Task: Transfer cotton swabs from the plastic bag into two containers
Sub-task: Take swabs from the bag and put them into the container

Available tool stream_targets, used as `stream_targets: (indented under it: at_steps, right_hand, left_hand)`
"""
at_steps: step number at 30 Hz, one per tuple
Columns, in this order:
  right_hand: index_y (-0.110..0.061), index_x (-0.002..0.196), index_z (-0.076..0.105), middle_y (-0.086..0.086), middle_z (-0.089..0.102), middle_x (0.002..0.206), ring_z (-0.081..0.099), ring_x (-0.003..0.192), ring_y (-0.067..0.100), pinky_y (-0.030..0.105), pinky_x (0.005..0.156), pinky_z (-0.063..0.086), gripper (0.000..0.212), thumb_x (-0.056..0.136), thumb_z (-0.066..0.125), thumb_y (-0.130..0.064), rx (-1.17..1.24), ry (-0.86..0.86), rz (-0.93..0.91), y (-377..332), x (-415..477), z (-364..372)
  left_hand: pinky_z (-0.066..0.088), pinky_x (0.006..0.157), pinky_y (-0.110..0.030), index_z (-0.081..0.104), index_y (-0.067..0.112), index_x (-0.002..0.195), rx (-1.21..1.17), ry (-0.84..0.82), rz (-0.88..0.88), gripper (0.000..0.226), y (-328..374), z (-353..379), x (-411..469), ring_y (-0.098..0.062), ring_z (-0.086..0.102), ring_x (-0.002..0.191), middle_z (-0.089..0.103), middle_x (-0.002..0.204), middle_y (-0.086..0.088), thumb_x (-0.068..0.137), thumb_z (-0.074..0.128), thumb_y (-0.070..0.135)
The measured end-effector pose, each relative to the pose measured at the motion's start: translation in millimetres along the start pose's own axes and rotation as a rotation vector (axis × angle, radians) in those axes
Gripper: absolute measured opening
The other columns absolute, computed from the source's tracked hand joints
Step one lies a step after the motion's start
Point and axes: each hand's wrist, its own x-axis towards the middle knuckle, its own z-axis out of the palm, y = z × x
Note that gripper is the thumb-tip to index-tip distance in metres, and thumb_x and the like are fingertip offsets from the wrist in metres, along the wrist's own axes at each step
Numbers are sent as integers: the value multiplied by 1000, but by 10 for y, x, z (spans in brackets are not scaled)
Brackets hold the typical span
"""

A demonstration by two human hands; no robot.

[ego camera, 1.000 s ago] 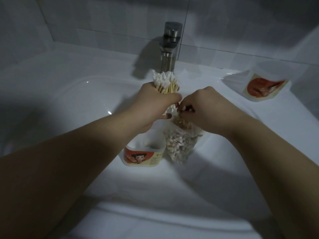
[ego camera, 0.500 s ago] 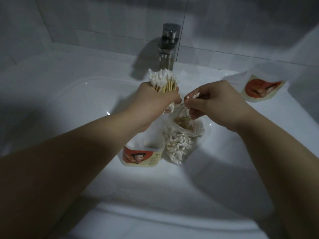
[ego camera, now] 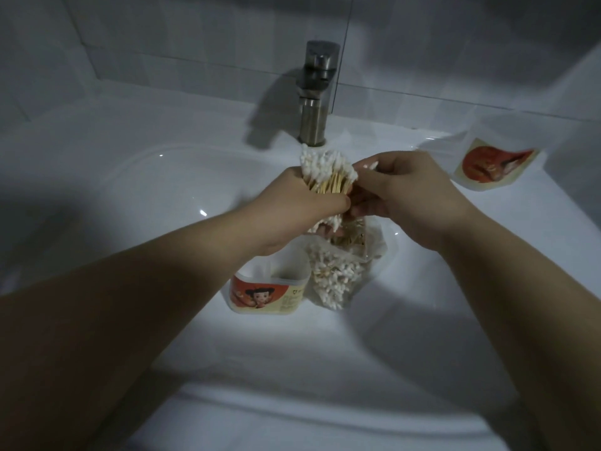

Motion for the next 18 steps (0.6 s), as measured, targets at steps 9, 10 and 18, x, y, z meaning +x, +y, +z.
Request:
stream_targets:
  at_steps: [9, 10, 18]
  right_hand:
    - [-24, 91, 74, -11, 75, 85, 68, 64, 9, 26, 51, 55, 35, 103, 46, -39, -508, 98, -81, 4, -22, 16]
    - [-25, 93, 74, -9, 75, 89, 71, 69, 13, 29, 51, 56, 35, 103, 44, -40, -504, 73, -70, -1, -32, 23]
    - [-31, 96, 68, -14, 75, 92, 70, 74, 9, 31, 61, 50, 33, 103, 38, -43, -537, -9, -8, 27, -23, 22]
  left_hand:
    - [61, 70, -36, 73, 4, 107, -51, -20, -14, 20, -21, -3, 35, -22, 66, 69, 71, 82, -13, 89, 69, -3]
    - [60, 71, -39, 74, 6, 105, -42, -29, -3, 20, -28, -8, 32, -24, 67, 70, 72, 82, -14, 89, 68, -4]
    - [59, 71, -33, 77, 7, 102, -38, 115, -24, 21, -30, -17, 47, -21, 75, 77, 78, 87, -11, 84, 72, -4]
